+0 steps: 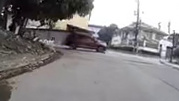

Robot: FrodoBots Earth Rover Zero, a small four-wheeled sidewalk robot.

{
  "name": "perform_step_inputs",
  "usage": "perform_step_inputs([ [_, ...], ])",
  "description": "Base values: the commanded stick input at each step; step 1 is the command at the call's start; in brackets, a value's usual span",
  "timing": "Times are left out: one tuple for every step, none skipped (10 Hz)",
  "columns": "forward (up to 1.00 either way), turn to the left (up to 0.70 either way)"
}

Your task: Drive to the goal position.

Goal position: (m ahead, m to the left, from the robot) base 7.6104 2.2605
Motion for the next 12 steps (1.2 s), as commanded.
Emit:
perform_step_inputs([
  [1.0,0.0],
  [1.0,0.0],
  [1.0,0.0],
  [1.0,0.0],
  [1.0,0.0],
  [1.0,0.0],
  [1.0,0.0],
  [1.0,0.0],
  [1.0,0.0],
  [1.0,0.0],
  [1.0,0.0],
  [1.0,0.0],
])
